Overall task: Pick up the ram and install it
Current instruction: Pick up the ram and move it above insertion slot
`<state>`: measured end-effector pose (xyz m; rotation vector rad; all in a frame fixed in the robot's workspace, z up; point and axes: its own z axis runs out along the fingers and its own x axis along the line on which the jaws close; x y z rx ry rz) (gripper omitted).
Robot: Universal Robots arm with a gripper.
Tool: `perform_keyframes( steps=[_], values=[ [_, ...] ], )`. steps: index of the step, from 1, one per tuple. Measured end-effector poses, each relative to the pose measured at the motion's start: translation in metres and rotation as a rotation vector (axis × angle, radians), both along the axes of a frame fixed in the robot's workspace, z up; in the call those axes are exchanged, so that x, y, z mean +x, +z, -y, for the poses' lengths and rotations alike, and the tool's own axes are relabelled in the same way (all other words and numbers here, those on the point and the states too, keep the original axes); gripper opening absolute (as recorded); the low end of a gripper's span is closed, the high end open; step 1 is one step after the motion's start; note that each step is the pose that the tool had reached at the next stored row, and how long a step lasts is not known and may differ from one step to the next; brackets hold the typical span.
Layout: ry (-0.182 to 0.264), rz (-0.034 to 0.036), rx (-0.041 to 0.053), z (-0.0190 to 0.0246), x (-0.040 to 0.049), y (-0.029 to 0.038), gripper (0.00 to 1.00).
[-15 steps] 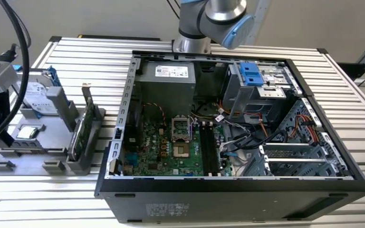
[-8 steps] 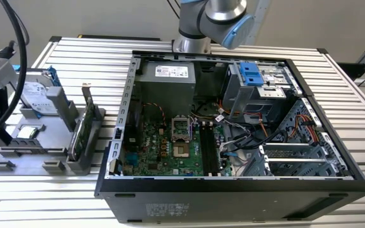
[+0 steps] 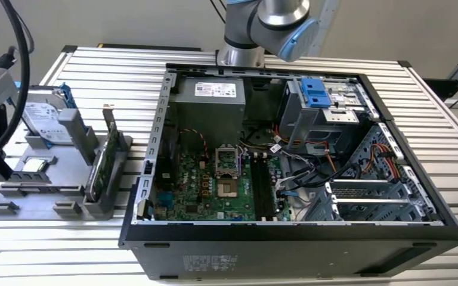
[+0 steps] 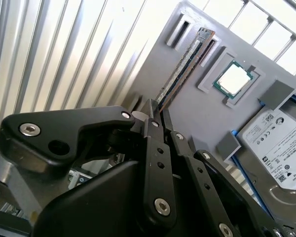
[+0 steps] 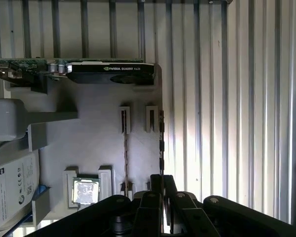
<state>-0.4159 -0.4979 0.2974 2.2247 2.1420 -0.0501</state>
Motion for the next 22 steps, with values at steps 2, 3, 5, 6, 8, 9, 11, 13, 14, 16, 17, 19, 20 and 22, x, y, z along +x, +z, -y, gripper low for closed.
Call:
perform_keyframes(
  steps=[2,3,5,6,8,9,11,13,14,16,17,19,20,22],
  values=[
    [0.000,0.0000,0.0000,0.0000,0.0000,0.0018,0.00],
    [0.000,0.0000,0.0000,0.0000,0.0000,0.0027,0.00],
    [0.000,-0.0001,-0.0001,0.0000,0.0000,0.0047,0.00],
    [0.000,0.0000,0.0001,-0.0001,-0.0001,0.0055,0.00],
    [0.000,0.0000,0.0000,-0.0001,-0.0002,0.0073,0.00],
    [0.000,0.0000,0.0000,-0.0001,-0.0002,0.0082,0.00],
    [0.000,0.0000,0.0000,-0.0001,-0.0001,0.0099,0.00],
    [0.000,-0.0001,-0.0001,0.0000,0.0000,0.0117,0.00],
    [0.000,0.0000,0.0000,0.0000,0.0000,0.0125,0.00],
    [0.000,0.0000,0.0000,0.0000,0.0000,0.0142,0.00],
    [0.000,0.0001,0.0001,0.0000,0.0000,0.0148,0.00],
    [0.000,-0.0001,-0.0001,0.0000,-0.0001,0.0163,0.00],
    [0.000,0.0001,0.0001,-0.0001,-0.0001,0.0196,0.00],
    [0.000,0.0000,0.0000,0.0000,0.0000,0.0206,0.00]
  ],
)
